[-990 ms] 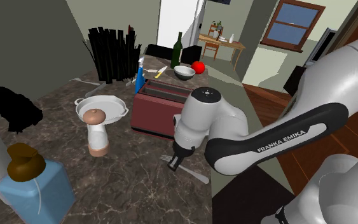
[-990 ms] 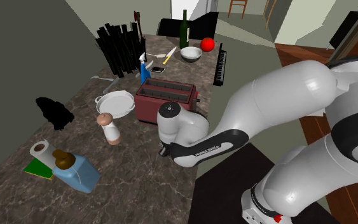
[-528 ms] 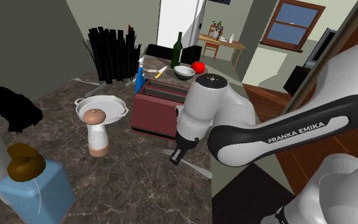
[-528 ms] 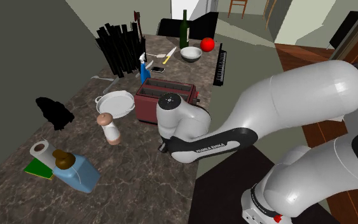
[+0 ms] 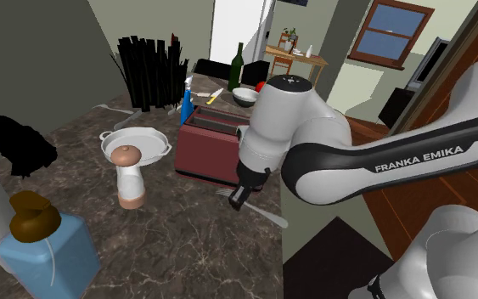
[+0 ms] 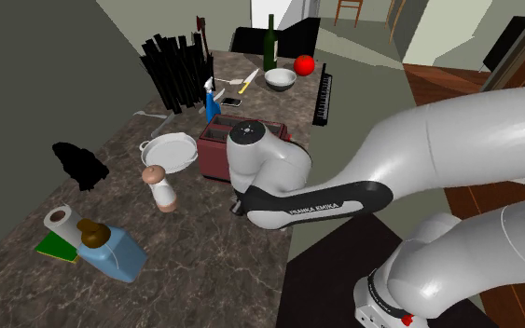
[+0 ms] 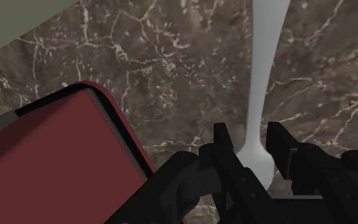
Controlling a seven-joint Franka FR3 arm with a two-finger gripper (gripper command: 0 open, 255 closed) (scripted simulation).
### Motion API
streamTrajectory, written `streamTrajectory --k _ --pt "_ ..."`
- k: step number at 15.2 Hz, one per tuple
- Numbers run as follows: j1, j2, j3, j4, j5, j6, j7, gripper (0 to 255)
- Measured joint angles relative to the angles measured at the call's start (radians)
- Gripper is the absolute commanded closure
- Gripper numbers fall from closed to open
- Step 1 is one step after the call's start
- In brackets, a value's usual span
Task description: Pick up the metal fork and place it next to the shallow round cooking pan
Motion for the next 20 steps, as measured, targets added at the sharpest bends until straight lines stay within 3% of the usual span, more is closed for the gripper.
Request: streamTrajectory --k 4,8,16,20 --pt "-0.001 -0.006 -0.006 0.044 0.002 -0.049 -0.009 255" --pt "-0.032 0.137 0.008 0.187 -0.059 -0.058 0.02 255" --pt "-0.045 0.457 0.011 0.556 -0.199 -0.137 0.078 255" --pt "-0.016 0.624 0.0 0.783 -0.258 -0.212 0.096 255"
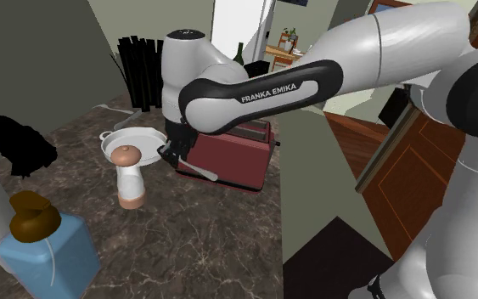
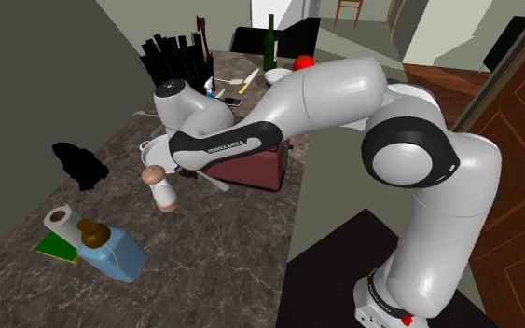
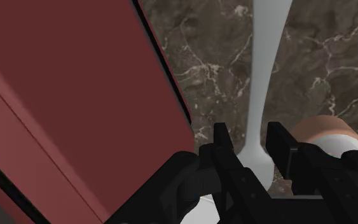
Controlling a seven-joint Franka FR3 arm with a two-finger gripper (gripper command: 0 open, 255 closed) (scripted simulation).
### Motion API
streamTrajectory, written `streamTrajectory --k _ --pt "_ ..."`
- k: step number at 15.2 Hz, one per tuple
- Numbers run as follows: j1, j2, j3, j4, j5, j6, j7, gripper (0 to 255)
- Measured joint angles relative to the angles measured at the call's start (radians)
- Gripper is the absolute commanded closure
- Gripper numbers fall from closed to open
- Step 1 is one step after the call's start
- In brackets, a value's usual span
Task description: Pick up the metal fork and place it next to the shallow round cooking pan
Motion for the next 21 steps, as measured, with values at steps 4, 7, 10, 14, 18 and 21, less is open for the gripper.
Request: streamTrajectory --k 4,7,10,14,18,21 --pt "0.022 0.108 -0.013 0.135 -0.032 -0.033 0.002 255" --pt "0.026 0.127 -0.017 0.124 -0.042 -0.005 0.012 255" --pt "0.027 0.14 -0.021 0.104 -0.051 0.027 0.02 255" --pt "0.031 0.163 -0.028 0.082 -0.065 0.07 0.034 255" --pt "0.035 0.187 -0.035 0.064 -0.08 0.112 0.047 255" --pt "0.038 0.207 -0.041 0.057 -0.091 0.137 0.055 255"
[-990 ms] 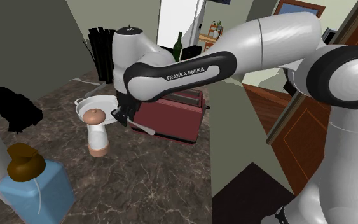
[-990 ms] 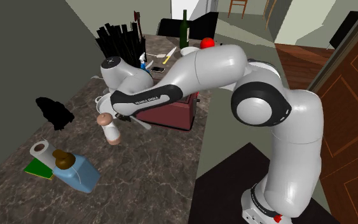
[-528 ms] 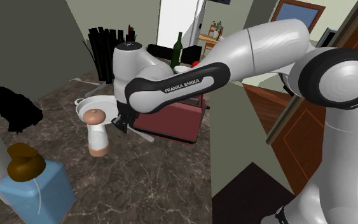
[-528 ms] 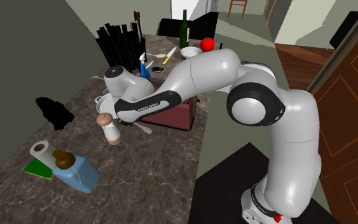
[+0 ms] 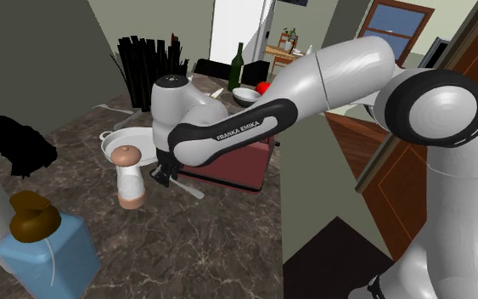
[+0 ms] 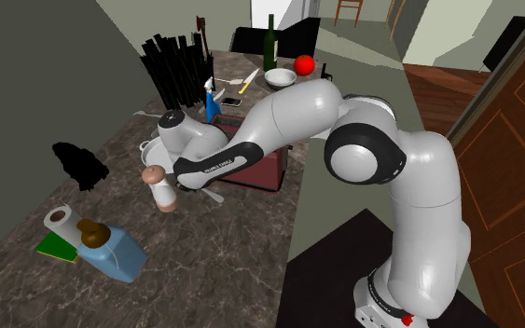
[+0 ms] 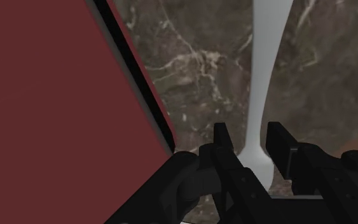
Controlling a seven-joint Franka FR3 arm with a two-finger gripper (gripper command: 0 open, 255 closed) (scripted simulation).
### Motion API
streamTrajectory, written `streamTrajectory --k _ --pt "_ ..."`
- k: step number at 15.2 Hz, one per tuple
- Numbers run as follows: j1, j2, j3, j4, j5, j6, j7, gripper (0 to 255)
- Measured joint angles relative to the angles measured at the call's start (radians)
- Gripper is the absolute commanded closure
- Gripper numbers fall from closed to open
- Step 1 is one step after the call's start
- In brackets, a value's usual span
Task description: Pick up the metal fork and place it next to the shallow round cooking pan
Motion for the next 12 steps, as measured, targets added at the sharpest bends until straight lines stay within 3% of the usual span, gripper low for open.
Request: streamTrajectory --k 6,7,12 --pt "0.0 0.004 -0.002 -0.004 -0.003 0.007 0.003 255" --pt "0.0 0.004 -0.001 -0.005 -0.003 0.008 0.003 0" --pt "-0.001 0.004 -0.002 -0.007 -0.003 0.008 0.003 0"
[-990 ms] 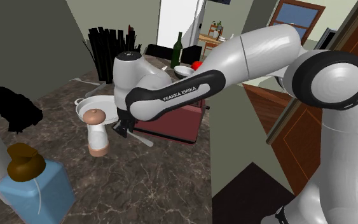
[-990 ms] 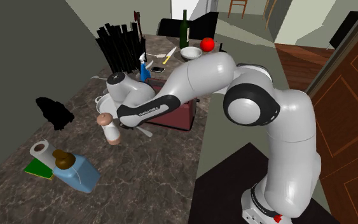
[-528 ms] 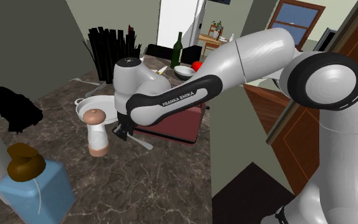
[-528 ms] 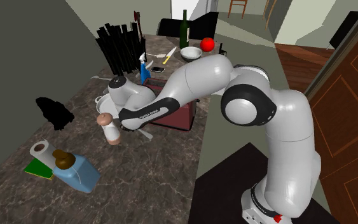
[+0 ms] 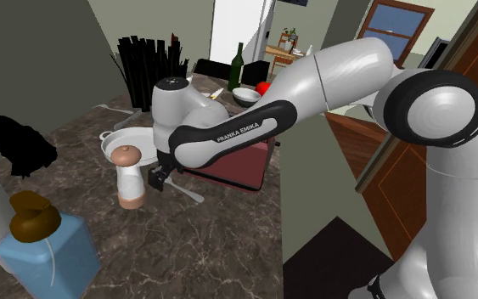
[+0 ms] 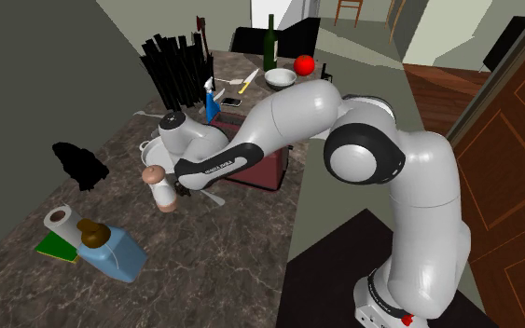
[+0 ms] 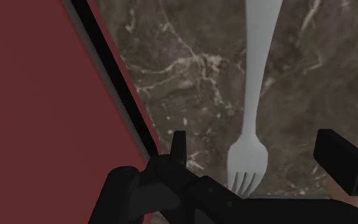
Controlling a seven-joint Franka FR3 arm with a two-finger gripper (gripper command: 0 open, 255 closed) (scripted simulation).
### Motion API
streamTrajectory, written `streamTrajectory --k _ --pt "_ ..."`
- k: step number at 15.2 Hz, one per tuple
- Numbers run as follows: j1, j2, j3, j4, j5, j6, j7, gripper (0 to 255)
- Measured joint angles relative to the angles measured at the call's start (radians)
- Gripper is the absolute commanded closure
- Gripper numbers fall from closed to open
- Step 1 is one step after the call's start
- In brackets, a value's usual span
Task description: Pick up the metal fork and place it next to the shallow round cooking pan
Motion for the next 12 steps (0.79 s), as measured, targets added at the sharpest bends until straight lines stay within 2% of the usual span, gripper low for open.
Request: streamTrajectory --k 6,12 --pt "-0.007 -0.064 0.02 0.018 0.032 -0.078 -0.02 0" --pt "-0.008 -0.074 0.022 0.017 0.036 -0.088 -0.021 0"
